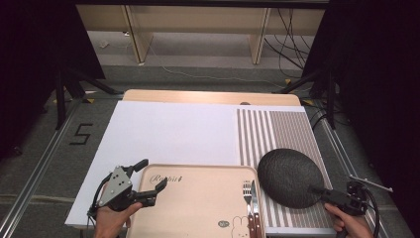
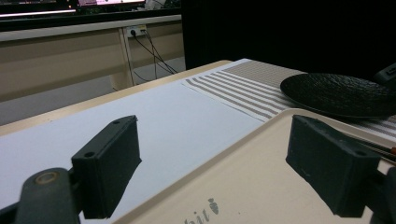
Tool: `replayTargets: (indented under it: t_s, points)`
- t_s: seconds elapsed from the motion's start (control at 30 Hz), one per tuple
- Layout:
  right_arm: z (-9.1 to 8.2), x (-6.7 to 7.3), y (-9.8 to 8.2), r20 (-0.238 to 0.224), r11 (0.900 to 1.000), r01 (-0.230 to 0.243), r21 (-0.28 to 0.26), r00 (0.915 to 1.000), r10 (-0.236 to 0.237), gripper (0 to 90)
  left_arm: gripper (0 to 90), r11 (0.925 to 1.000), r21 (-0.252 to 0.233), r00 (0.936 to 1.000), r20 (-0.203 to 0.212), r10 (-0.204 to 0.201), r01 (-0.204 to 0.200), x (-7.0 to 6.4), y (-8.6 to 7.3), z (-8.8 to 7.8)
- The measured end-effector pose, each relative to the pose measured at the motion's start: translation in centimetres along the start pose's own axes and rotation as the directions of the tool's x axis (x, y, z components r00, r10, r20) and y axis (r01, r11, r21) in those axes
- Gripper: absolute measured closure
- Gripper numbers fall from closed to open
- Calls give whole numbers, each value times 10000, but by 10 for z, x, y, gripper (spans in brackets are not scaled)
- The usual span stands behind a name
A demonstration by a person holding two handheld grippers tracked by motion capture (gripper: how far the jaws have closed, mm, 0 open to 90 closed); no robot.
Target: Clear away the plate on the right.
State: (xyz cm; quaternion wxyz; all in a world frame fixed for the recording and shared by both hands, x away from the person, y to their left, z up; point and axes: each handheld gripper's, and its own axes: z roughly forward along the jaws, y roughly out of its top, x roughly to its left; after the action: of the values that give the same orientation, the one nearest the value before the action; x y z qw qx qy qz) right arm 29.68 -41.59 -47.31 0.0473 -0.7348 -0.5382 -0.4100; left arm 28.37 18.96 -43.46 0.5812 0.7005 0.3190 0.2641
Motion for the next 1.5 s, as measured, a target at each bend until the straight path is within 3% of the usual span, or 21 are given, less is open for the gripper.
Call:
replayTargets:
  t_s: [0.07, 0.13, 0.23, 0.37, 0.43, 0.5, 0.53, 0.63, 0.7, 0.8, 0.83, 0.87, 1.03, 1.2, 1.27, 1.33, 1.37, 1.43, 1.5]
  points:
    - [0, 0, 0, -74, 9999, -135, 37, 9999, 135, 366, 165, 10000, 4, 10000, 5, 39, -39, 0, 0, 0]
    - [-1, -3, 0, -41, 9998, 157, 142, 9999, -156, 380, 165, 10000, -16, 10000, -17, 37, -37, 0, 1, -1]
    - [-1, -4, 0, -156, 9998, 178, 56, 9997, -177, 390, 165, 10000, -35, 10000, -40, -53, 53, 1, 1, -1]
    - [1, -4, 0, -233, 9997, -261, 28, 9994, 261, 393, 165, 10000, -6, 10000, -7, -28, 28, 0, 0, 0]
    - [1, -7, 0, -275, 10000, -91, 25, 9996, 92, 405, 165, 10000, -13, 10000, 6, 0, 0, 0, 0, 0]
    - [3, -5, 0, -238, 9992, -370, -144, 9990, 367, 406, 165, 10000, -4, 10000, -17, -19, 19, 1, 0, 0]
    - [2, -4, 0, -293, 9979, -648, 26, 9975, 648, 407, 164, 9999, -95, 10000, 22, -43, 44, 1, 0, 0]
    - [3, -8, 0, -226, 9999, -148, -2, 9996, 148, 416, 164, 10000, -17, 10000, -5, -4, 4, 1, 1, -1]
    - [2, -8, 0, -323, 9996, -285, 17, 9991, 285, 436, 164, 10000, -48, 10000, 13, -16, 16, 1, 0, 0]
    - [3, -7, 0, -420, 9940, -1090, -120, 9932, 1085, 454, 164, 10000, -7, 10000, -19, -32, 32, 1, 0, 0]
    - [2, -10, 0, -490, 9955, -949, 21, 9943, 949, 459, 164, 9999, -103, 10000, 42, -27, 27, 1, 0, 0]
    - [2, -8, 1, -528, 9920, -1265, 36, 9906, 1265, 472, 164, 9999, -112, 10000, 50, -17, 18, 1, 0, 0]
    - [4, -11, 0, -476, 9897, -1415, -217, 9890, 1403, 503, 164, 10000, -11, 10000, -5, -14, 14, 1, 0, 0]
    - [3, -16, -1, -783, 9902, -1392, -133, 9874, 1377, 516, 164, 10000, -10, 10000, -5, -26, 26, 1, 0, -1]
    - [3, -14, -1, -731, 9837, -1800, -39, 9811, 1793, 526, 164, 9999, -112, 10000, 42, -39, 40, 1, 0, 0]
    - [4, -15, -2, -771, 9816, -1871, -371, 9799, 1838, 533, 164, 9999, -108, 10000, 48, -35, 35, 1, 0, 0]
    - [3, -15, -2, -781, 9804, -1965, -166, 9778, 1946, 537, 165, 10000, -19, 10000, -2, -4, 4, 1, 0, -1]
    - [4, -17, -3, -820, 9792, -1981, -434, 9775, 1942, 548, 164, 9999, -105, 10000, 41, -14, 15, 1, 0, 0]
    - [4, -17, -3, -860, 9754, -2181, -324, 9729, 2147, 549, 164, 10000, -83, 10000, 19, -35, 35, 1, 0, 0]
